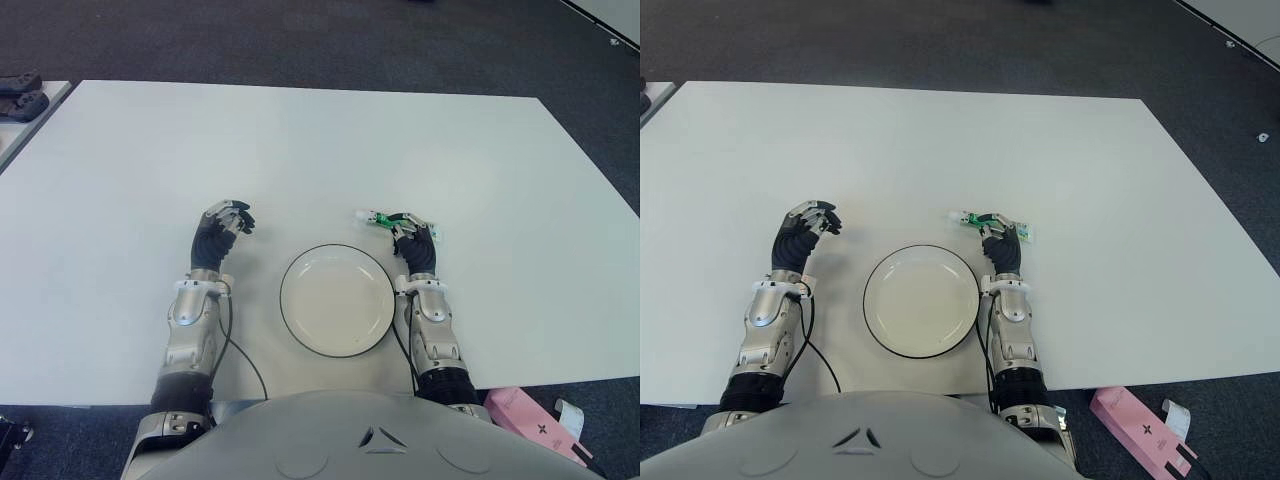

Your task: Put the toothpaste on the table into the plate.

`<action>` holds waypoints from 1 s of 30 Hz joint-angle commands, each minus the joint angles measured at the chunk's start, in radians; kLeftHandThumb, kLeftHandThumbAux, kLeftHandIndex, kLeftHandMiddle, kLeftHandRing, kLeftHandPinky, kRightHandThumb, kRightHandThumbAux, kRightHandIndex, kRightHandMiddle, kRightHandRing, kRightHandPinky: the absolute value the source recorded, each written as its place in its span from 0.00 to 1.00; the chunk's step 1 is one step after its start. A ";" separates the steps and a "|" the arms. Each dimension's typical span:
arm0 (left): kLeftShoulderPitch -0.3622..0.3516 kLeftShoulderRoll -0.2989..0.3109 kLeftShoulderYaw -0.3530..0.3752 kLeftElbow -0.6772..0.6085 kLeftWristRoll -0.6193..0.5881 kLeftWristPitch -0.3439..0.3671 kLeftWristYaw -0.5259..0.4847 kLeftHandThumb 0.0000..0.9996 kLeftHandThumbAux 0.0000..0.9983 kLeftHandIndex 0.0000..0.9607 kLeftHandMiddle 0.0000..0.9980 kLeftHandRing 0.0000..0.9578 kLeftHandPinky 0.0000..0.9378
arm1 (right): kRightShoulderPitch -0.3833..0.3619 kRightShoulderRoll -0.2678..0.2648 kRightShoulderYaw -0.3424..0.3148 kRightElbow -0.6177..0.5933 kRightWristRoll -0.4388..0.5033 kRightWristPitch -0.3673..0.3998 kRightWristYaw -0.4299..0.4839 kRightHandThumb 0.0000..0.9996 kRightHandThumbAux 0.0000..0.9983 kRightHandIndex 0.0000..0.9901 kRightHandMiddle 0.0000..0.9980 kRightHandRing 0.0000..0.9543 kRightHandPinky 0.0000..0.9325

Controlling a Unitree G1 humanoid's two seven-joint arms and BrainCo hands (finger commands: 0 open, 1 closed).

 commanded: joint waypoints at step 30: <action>0.069 -0.026 -0.023 -0.031 0.028 0.029 0.024 0.70 0.72 0.45 0.56 0.58 0.57 | 0.024 -0.016 -0.010 0.047 -0.006 -0.096 -0.009 0.70 0.73 0.44 0.87 0.90 0.93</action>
